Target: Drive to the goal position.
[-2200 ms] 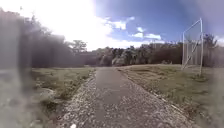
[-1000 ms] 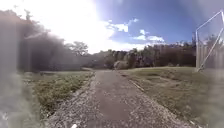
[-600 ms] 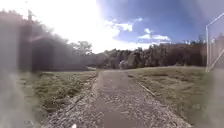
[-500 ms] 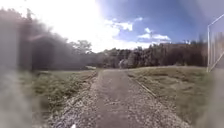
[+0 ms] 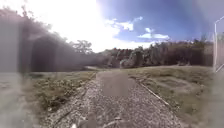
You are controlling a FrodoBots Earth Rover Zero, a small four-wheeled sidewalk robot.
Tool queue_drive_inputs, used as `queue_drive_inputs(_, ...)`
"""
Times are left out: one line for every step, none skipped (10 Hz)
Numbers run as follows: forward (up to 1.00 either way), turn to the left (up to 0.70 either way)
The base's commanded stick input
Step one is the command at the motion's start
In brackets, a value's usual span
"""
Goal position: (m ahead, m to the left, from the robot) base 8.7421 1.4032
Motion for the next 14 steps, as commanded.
queue_drive_inputs(1.00,0.00)
queue_drive_inputs(1.00,0.00)
queue_drive_inputs(1.00,0.00)
queue_drive_inputs(1.00,0.00)
queue_drive_inputs(1.00,0.00)
queue_drive_inputs(1.00,0.00)
queue_drive_inputs(1.00,0.00)
queue_drive_inputs(1.00,0.00)
queue_drive_inputs(1.00,0.00)
queue_drive_inputs(1.00,0.00)
queue_drive_inputs(1.00,0.00)
queue_drive_inputs(1.00,0.00)
queue_drive_inputs(1.00,0.13)
queue_drive_inputs(1.00,0.20)
